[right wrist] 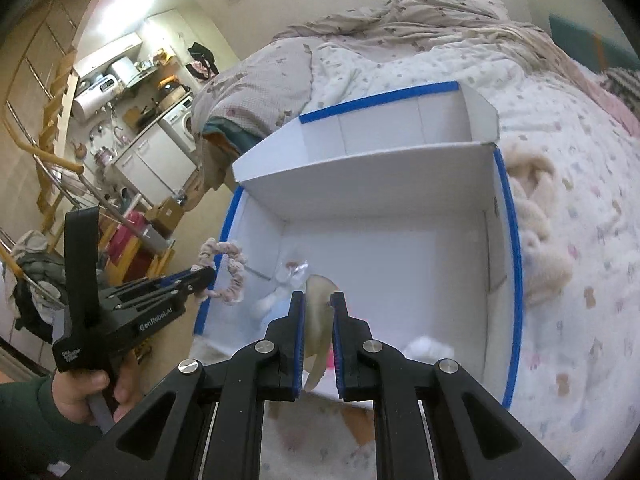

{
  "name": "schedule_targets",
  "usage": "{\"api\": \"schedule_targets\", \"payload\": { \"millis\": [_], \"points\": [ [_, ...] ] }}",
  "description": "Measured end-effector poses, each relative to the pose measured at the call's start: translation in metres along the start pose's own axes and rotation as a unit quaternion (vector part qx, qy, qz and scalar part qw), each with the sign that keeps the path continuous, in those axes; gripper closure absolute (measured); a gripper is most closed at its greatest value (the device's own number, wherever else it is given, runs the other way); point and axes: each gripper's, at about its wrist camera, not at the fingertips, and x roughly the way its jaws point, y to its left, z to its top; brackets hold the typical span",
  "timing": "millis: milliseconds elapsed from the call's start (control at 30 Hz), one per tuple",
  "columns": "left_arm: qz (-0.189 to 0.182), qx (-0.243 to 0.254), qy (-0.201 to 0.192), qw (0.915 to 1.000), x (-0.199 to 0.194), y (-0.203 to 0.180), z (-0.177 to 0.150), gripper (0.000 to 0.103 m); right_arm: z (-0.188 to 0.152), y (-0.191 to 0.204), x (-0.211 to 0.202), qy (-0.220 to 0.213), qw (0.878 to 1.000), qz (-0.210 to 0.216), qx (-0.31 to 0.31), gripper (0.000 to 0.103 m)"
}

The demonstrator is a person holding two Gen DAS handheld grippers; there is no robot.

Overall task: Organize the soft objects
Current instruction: 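Lift the scrunchie and cardboard piece over the box with both tools, then open both tools to drop the scrunchie and cardboard piece into the box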

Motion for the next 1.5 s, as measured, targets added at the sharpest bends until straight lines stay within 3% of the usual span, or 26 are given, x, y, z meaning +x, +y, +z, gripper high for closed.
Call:
{"api": "schedule_targets", "payload": {
  "millis": [300,633,867,1067,1233,1400,1500],
  "points": [
    [-0.004,-0.001,0.016,0.9999,0.042,0.002,0.0,0.093,-0.005,-0.018,0.053,0.028,0.999,-0.04,0.011,0.089],
    [0.009,-0.025,0.028,0.9992,0.063,0.0,-0.001,0.093,-0.023,-0.022,0.08,0.066,0.995,-0.072,-0.009,0.089],
    [0.02,0.009,0.026,0.9994,0.068,-0.014,-0.005,0.093,-0.025,-0.031,0.088,0.08,0.993,-0.086,0.004,0.089],
    [0.011,0.01,0.051,0.9986,0.08,-0.017,-0.01,0.093,-0.024,-0.034,0.091,0.087,0.992,-0.085,0.016,0.089],
    [0.013,0.012,0.047,0.9987,0.079,-0.019,-0.011,0.092,-0.023,-0.036,0.091,0.086,0.993,-0.082,0.023,0.088],
    [0.012,0.012,0.052,0.9985,0.08,-0.021,-0.011,0.091,-0.023,-0.037,0.088,0.08,0.994,-0.076,0.024,0.084],
    [0.014,0.014,0.055,0.9983,0.081,-0.022,-0.012,0.091,-0.023,-0.04,0.085,0.075,0.994,-0.072,0.037,0.071]
  ]
}}
